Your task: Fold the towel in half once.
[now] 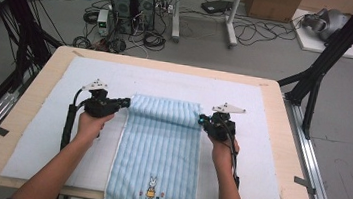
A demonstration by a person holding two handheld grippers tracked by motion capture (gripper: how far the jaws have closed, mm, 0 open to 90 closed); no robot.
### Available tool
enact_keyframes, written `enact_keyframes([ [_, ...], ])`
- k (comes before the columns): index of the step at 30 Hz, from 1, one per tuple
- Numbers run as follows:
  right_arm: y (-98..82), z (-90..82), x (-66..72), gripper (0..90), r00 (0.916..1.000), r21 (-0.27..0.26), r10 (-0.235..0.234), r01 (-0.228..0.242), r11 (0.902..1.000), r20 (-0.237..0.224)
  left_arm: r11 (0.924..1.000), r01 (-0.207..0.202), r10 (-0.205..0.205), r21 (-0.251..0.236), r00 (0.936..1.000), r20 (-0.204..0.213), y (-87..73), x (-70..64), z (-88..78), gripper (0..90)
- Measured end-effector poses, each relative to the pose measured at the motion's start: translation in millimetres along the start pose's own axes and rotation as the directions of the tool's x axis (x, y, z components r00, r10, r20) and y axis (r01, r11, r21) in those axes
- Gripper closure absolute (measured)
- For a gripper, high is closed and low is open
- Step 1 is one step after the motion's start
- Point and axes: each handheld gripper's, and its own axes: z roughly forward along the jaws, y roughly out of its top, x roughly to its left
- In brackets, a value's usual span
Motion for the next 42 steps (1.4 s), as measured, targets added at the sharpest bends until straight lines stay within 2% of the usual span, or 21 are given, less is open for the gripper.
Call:
enact_keyframes([
  [1,-3.5,-2.4,2.6,86.7,1.0000,0.006,-0.003,0.003,1.0000,-0.006,0.9999,0.008,-0.008,0.009,0.9999,0.011,-3.6,-2.1,-2.7,87.8],
  [6,-20.0,-14.5,13.2,86.6,0.9997,0.022,-0.013,0.014,0.9997,-0.020,0.9992,-0.014,0.013,0.037,0.9995,0.027,-17.0,-11.9,-13.8,87.8],
  [10,-31.4,-24.0,22.6,86.6,0.9984,0.040,-0.047,0.048,0.9981,-0.033,0.9987,-0.020,0.018,0.046,0.9989,0.043,-25.4,-16.3,-21.0,87.8],
  [16,-43.9,-31.0,27.5,86.6,0.9979,0.042,-0.042,0.044,0.9982,-0.050,0.9961,-0.029,0.023,0.084,0.9978,0.062,-41.5,-20.5,-27.4,87.7],
  [20,-51.5,-33.5,31.8,86.4,0.9973,0.068,-0.035,0.040,0.9969,-0.064,0.9932,-0.029,0.021,0.113,0.9973,0.070,-49.1,-20.0,-28.9,87.3],
  [21,-54.2,-32.3,31.8,85.9,0.9973,0.078,-0.037,0.042,0.9961,-0.064,0.9928,-0.015,0.006,0.119,0.9975,0.071,-49.8,-19.2,-28.0,86.0],
  [22,-56.6,-31.0,31.9,84.0,0.9980,0.091,-0.024,0.029,0.9955,-0.059,0.9927,0.002,-0.008,0.121,0.9985,0.055,-49.4,-18.1,-26.3,79.2],
  [23,-57.8,-29.9,30.3,79.5,0.9983,0.088,-0.018,0.023,0.9959,-0.055,0.9928,0.015,-0.020,0.119,0.9991,0.037,-48.1,-16.6,-24.7,66.1],
  [26,-53.3,-32.7,25.3,63.0,0.9986,0.049,0.042,-0.041,0.9980,-0.033,0.9969,0.009,-0.009,0.078,1.0000,0.000,-41.5,-13.1,-21.4,51.0],
  [28,-47.2,-33.9,19.9,57.8,0.9974,0.024,0.071,-0.071,0.9972,-0.012,0.9973,0.010,-0.009,0.073,0.9998,-0.018,-33.8,-8.8,-16.7,46.7],
  [31,-36.5,-29.2,11.6,51.9,0.9967,0.030,0.078,-0.078,0.9965,0.022,0.9982,0.033,-0.032,0.050,0.9991,-0.027,-22.5,-1.2,-8.8,41.8],
  [32,-33.1,-26.8,9.1,50.6,0.9962,0.035,0.082,-0.083,0.9959,0.029,0.9982,0.031,-0.029,0.051,0.9990,-0.034,-19.1,0.7,-5.8,41.3],
  [34,-26.9,-21.3,5.0,48.2,0.9955,0.041,0.081,-0.083,0.9957,0.050,0.9975,0.045,-0.044,0.054,0.9988,-0.021,-14.1,3.5,0.2,40.6],
  [37,-19.9,-12.4,-0.2,44.4,0.9937,0.049,0.094,-0.097,0.9941,0.061,0.9944,0.038,-0.036,0.098,0.9989,-0.030,-9.7,5.3,10.5,36.0],
  [38,-18.3,-9.0,-1.4,43.8,0.9923,0.053,0.108,-0.111,0.9924,0.061,0.9944,0.038,-0.035,0.098,0.9987,-0.037,-9.8,6.3,13.6,35.1],
  [39,-16.9,-5.2,-2.7,43.0,0.9926,0.057,0.102,-0.106,0.9928,0.065,0.9939,0.056,-0.052,0.095,0.9978,-0.040,-10.5,7.6,16.5,33.9],
  [42,-12.7,6.8,-4.7,41.4,0.9921,0.085,0.101,-0.107,0.9906,0.075,0.9894,0.069,-0.062,0.127,0.9963,-0.060,-13.4,11.4,25.9,33.3],
])
